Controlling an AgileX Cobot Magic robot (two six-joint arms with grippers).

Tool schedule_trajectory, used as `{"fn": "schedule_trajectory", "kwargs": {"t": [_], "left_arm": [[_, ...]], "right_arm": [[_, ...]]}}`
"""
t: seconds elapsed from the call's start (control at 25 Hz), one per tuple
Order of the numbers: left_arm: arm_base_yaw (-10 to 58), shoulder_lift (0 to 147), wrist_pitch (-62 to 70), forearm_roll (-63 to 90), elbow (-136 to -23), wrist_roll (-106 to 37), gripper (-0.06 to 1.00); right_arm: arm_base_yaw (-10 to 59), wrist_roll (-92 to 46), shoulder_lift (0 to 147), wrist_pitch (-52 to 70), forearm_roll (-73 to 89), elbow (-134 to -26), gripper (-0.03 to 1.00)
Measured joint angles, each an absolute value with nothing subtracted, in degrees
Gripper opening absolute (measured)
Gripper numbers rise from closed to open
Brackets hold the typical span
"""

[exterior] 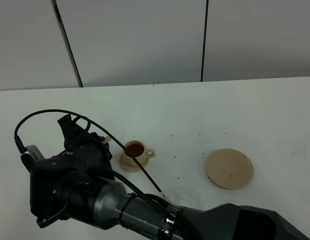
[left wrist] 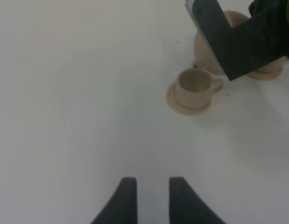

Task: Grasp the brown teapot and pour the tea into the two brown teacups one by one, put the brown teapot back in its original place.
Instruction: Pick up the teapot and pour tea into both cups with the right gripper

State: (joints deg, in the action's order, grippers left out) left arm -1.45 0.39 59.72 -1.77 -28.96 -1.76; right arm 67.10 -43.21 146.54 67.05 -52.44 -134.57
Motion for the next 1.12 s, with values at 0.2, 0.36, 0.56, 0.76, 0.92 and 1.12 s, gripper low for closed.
{"fn": "schedule_trajectory", "kwargs": {"t": [0.2, 0.36, 0.56, 0.76, 0.92, 1.12], "left_arm": [[-1.4, 0.4, 59.7, -1.8, -29.0, -1.8, 0.24], [-1.4, 0.4, 59.7, -1.8, -29.0, -1.8, 0.24], [-1.4, 0.4, 59.7, -1.8, -29.0, -1.8, 0.24], [-1.4, 0.4, 59.7, -1.8, -29.0, -1.8, 0.24], [-1.4, 0.4, 59.7, -1.8, -29.0, -1.8, 0.24], [-1.4, 0.4, 59.7, -1.8, -29.0, -1.8, 0.24]], "right_arm": [[67.7, -43.2, 146.5, 66.4, -53.0, -134.6, 0.09], [67.7, -43.2, 146.5, 65.9, -53.2, -134.6, 0.09], [67.7, -43.3, 146.5, 65.6, -53.6, -134.6, 0.09], [67.7, -43.5, 146.5, 65.6, -53.9, -134.6, 0.09], [67.7, -43.7, 146.5, 65.6, -55.3, -134.6, 0.09], [67.7, -44.9, 146.5, 66.4, -56.6, -134.6, 0.09]]}}
